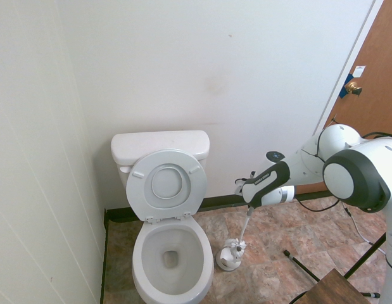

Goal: Clean the toilet

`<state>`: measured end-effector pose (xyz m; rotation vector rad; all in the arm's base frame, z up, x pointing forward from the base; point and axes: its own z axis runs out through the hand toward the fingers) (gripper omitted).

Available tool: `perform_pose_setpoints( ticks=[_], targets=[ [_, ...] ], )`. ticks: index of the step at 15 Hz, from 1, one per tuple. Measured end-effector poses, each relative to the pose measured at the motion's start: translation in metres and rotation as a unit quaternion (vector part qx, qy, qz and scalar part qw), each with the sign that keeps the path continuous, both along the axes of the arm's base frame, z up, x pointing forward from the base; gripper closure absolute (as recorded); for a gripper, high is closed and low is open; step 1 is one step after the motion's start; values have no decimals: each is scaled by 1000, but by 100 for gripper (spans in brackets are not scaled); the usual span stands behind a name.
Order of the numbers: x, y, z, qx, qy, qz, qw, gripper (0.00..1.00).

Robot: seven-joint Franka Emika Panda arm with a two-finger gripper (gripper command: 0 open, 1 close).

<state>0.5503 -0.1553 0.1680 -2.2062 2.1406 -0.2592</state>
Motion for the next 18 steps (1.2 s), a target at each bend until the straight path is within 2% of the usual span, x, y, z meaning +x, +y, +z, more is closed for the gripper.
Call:
perform_pose_setpoints(
  ticks=[10, 18],
  targets=[
    [42, -21, -73, 15, 20, -17, 1000, 100],
    [80, -48, -131, 23, 56, -25, 998, 100]
  ],
)
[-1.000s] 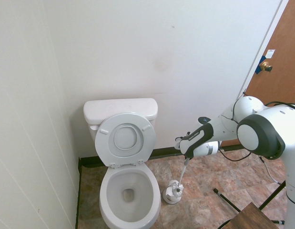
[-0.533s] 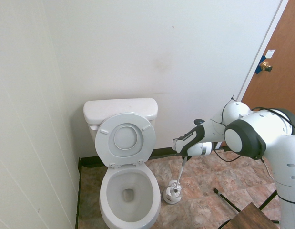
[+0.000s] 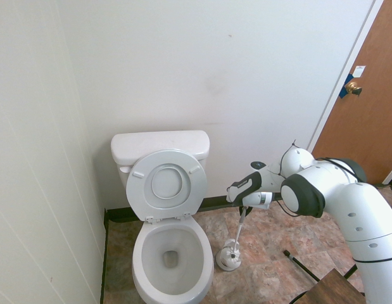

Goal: Clean the toilet

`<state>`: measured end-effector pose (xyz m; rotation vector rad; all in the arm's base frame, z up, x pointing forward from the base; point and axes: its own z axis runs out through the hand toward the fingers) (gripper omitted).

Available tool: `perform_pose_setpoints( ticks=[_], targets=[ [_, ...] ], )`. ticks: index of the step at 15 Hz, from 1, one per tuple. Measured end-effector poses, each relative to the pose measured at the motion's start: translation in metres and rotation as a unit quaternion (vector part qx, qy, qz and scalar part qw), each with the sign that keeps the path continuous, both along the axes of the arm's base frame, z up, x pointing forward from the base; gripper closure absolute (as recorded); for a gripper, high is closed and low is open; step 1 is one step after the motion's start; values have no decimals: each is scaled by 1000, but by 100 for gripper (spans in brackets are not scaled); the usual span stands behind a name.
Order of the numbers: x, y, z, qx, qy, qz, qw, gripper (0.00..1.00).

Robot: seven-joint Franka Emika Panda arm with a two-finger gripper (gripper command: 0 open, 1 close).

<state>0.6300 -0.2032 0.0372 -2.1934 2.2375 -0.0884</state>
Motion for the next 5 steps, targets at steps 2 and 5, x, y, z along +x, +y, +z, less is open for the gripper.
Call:
perform_pose_setpoints(
  ticks=[2, 5],
  targets=[
    [10, -2, -7, 2, 6, -2, 1000, 100],
    [22, -1, -16, 4, 10, -4, 1000, 100]
  ],
)
